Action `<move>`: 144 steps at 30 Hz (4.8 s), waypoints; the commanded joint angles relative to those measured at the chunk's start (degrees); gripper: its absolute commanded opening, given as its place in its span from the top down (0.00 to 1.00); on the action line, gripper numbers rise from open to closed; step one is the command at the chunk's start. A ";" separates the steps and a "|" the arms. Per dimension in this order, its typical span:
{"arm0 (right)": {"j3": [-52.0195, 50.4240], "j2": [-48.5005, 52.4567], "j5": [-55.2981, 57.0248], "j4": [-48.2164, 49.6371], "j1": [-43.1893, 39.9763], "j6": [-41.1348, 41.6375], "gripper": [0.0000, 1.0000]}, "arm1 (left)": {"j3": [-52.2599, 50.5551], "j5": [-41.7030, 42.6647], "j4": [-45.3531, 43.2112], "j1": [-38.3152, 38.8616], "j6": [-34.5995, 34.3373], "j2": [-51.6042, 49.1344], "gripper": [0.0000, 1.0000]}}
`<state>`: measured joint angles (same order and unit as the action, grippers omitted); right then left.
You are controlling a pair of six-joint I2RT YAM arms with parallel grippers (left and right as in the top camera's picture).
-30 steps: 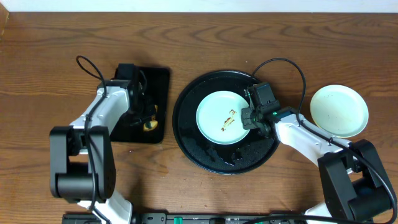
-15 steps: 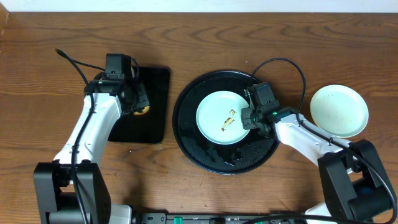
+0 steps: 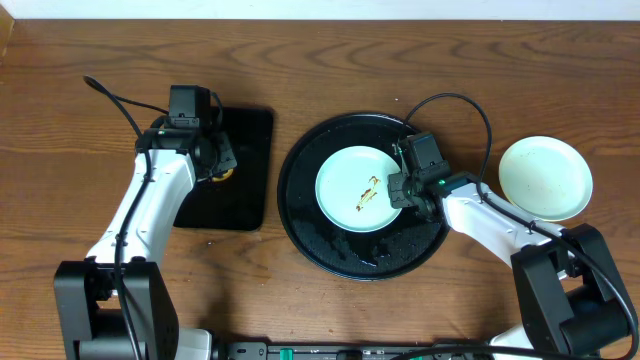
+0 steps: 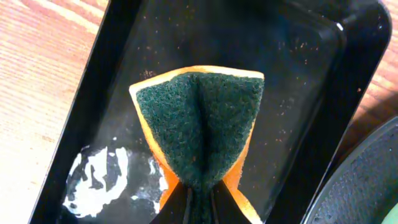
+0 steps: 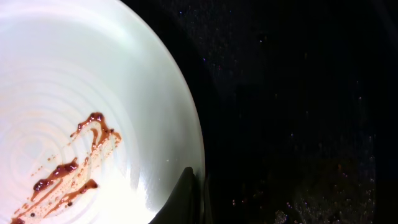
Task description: Clean dirty plates on tray and stack at the side
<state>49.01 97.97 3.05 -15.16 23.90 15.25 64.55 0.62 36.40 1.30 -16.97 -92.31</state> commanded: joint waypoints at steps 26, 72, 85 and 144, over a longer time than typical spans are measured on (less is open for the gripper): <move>-0.59 0.17 -2.67 -2.08 -0.17 -1.60 0.99 | 0.39 26.99 -9.99 16.87 -2.38 1.90 0.93; -0.59 0.17 -4.74 -3.30 1.68 -1.60 0.99 | 0.74 8.85 -5.99 28.94 -8.31 -17.09 0.92; -0.59 0.17 -4.55 -3.74 1.68 -1.60 0.99 | -0.52 18.03 -7.08 32.92 -6.43 -10.56 0.93; -0.59 0.17 -4.59 -4.37 1.68 -1.57 0.99 | 0.55 23.85 -25.92 34.99 -6.71 -19.17 0.92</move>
<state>49.45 97.65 -1.61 -18.17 24.95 15.22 63.90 24.08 10.63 36.42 -22.65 -110.15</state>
